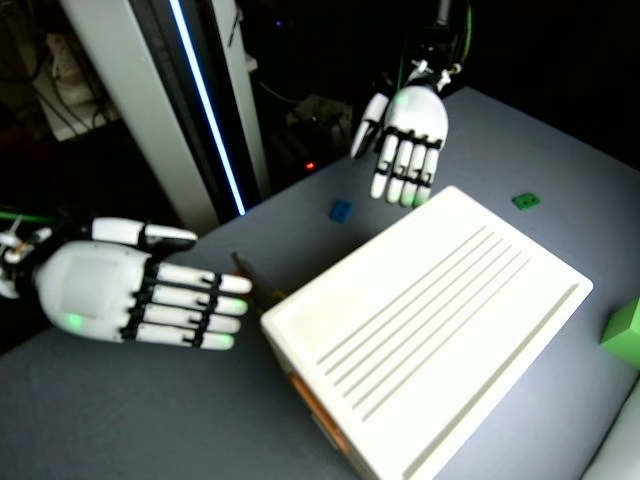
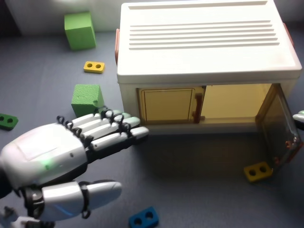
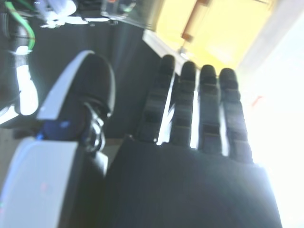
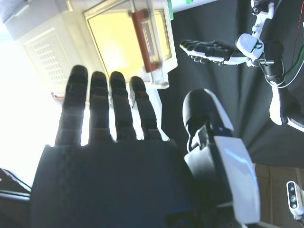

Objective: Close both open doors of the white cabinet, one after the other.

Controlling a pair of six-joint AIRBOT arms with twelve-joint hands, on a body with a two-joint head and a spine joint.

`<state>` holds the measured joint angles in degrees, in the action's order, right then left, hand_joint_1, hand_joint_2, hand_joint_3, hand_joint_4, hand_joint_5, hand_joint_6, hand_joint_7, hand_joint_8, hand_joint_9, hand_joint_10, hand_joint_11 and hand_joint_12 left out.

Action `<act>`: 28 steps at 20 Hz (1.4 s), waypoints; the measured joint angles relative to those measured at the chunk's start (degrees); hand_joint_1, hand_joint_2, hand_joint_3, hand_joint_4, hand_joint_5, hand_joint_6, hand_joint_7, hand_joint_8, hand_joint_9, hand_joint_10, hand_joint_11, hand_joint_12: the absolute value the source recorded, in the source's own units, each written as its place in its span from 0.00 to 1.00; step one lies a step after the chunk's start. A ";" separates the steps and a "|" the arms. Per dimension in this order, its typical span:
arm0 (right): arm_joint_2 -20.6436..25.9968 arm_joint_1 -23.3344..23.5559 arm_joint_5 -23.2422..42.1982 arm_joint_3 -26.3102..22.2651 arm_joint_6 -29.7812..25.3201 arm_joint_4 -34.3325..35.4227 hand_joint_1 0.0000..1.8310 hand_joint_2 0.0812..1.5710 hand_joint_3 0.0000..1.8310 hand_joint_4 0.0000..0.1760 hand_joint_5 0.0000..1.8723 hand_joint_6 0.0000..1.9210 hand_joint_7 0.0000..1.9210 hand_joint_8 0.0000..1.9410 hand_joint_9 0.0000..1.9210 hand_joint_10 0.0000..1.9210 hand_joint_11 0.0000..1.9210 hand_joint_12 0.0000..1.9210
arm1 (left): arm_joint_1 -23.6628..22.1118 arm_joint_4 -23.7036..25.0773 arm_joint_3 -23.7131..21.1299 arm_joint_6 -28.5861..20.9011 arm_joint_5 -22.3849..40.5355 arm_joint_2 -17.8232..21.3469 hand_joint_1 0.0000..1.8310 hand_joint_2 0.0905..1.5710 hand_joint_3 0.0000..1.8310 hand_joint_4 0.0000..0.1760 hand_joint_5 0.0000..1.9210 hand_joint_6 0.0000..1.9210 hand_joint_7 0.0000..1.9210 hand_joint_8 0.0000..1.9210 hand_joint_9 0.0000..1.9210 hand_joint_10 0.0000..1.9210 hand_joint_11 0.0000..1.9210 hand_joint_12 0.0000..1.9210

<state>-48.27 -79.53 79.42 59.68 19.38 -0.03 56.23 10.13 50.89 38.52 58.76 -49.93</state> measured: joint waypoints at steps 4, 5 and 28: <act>-0.57 0.81 -0.24 0.00 0.00 -1.01 0.06 0.90 0.00 0.26 0.04 0.00 0.03 0.00 0.02 0.00 0.06 0.01 | 3.34 -4.83 -1.86 2.91 1.88 2.80 0.00 0.96 0.00 0.00 0.03 0.00 0.01 0.00 0.02 0.00 0.04 0.07; -0.59 0.83 -0.13 0.00 0.00 -1.16 0.06 0.91 0.00 0.23 0.04 0.00 0.03 0.00 0.02 0.00 0.05 0.00 | 3.89 -5.95 -2.23 3.89 2.43 3.39 0.00 0.96 0.00 0.00 0.03 0.00 0.00 0.00 0.00 0.00 0.02 0.06; -7.10 14.36 -6.49 4.87 -0.44 -7.56 0.06 0.96 0.00 0.00 0.02 0.00 0.01 0.00 0.00 0.00 0.02 0.00 | 9.31 -17.88 -3.63 10.01 13.09 5.92 0.00 1.00 0.00 0.00 0.03 0.00 0.03 0.00 0.04 0.00 0.00 0.24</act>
<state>-55.37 -65.17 72.93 64.55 18.94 -7.60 65.54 -7.75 47.27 48.53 71.85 -44.01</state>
